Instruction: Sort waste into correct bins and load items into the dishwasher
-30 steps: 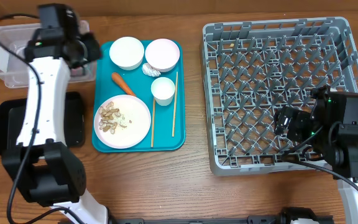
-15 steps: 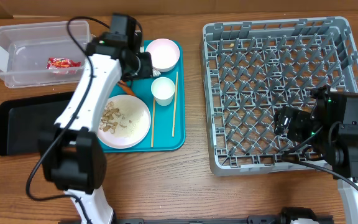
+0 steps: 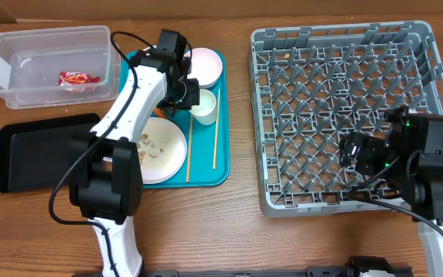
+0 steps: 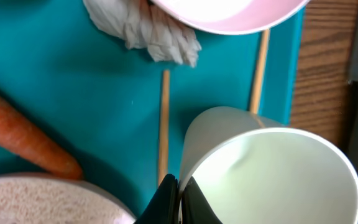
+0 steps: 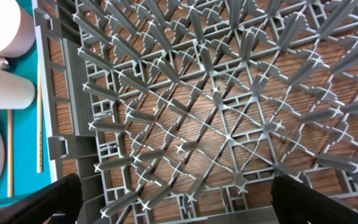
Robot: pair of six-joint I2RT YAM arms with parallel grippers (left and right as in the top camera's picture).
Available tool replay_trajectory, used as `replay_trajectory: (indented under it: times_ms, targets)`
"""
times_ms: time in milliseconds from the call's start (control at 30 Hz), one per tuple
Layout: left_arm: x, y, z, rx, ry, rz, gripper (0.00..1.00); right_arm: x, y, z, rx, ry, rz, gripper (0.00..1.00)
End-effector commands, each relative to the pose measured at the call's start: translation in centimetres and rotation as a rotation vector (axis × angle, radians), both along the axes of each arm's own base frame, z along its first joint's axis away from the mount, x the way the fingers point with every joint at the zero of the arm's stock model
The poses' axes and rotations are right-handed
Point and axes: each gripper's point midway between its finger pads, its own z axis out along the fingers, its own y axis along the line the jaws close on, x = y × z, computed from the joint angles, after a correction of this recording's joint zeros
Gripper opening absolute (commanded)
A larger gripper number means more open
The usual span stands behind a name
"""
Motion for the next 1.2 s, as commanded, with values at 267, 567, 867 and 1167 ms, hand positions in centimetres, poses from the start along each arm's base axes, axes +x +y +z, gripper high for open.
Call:
replay_trajectory:
  times_ms: [267,567,867,1167]
  targets:
    - [-3.4,-10.2,15.8,-0.848,-0.032,-0.292,0.04,4.5,1.8,4.7,0.033,-0.262,0.141,1.0]
    - [-7.1,-13.6,19.8,-1.111,0.064,-0.431,0.04,4.2,11.3,7.0,0.364,-0.438,0.784,1.0]
    - [-9.1,-15.9,20.4,-1.15,0.115,-0.493,0.04,4.4,12.9,7.0,0.45,-0.506,0.953,1.0]
    - [-10.2,-17.6,19.9,-1.126,0.154,-0.509,0.04,3.9,13.6,8.6,0.502,-0.579,1.018,1.0]
